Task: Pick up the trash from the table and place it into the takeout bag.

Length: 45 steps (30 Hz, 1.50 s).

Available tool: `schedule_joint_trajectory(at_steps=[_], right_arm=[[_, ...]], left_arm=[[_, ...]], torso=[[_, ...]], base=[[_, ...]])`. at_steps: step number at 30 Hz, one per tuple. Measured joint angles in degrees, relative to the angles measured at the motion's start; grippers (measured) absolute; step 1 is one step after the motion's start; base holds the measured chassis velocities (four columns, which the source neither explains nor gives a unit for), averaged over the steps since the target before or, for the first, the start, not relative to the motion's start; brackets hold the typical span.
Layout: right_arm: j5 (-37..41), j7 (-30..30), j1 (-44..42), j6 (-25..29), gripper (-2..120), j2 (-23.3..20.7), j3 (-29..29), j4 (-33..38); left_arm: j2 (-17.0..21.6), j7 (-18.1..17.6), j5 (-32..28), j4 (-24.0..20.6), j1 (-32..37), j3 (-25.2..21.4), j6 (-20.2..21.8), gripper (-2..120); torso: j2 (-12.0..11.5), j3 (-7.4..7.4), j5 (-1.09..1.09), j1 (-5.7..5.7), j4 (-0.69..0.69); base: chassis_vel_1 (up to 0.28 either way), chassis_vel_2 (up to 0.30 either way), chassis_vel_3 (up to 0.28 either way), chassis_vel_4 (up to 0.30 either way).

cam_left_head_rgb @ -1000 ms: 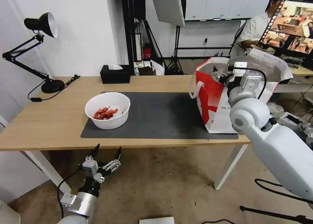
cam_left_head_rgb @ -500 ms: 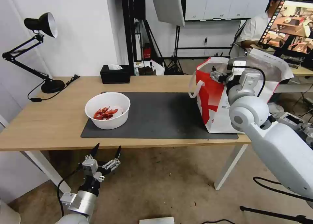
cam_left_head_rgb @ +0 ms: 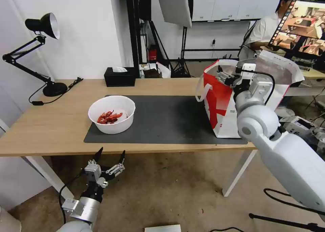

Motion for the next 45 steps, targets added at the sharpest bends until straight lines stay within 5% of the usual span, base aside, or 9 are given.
schedule_joint_trajectory(at_steps=[12, 14, 26, 45], right_arm=[[-5.87, -7.02, -16.90, 8.64, 100, -2.46, 5.58, 8.48], [-10.78, -7.66, -26.94, 11.16, 100, -1.22, 7.80, 10.09], [-28.03, -7.11, -50.42, 17.50, 100, 9.29, 8.21, 8.45], [-29.95, -7.45, -50.30, 19.28, 100, 11.56, 7.02, 2.67]], left_arm=[[-0.78, -0.02, 0.30, -0.64, 0.05, -0.04, -0.17, 100], [-0.82, 0.03, 0.35, -0.96, 0.48, -0.19, -0.36, 100], [-0.88, 0.72, 0.41, -0.81, 0.95, -0.05, -1.43, 100], [-1.16, 0.81, 0.40, -0.69, 1.60, -0.19, -1.48, 100]], torso=[[0.00, -0.01, -0.01, 0.00, 0.00], [0.00, -0.01, 0.00, 0.00, -0.01], [0.01, -0.01, -0.02, -0.01, -0.02], [0.00, 0.00, -0.01, 0.00, 0.00]], base=[[0.000, 0.000, 0.000, 0.000], [0.000, 0.000, 0.000, 0.000], [0.000, 0.000, 0.000, 0.000], [0.000, 0.000, 0.000, 0.000]])
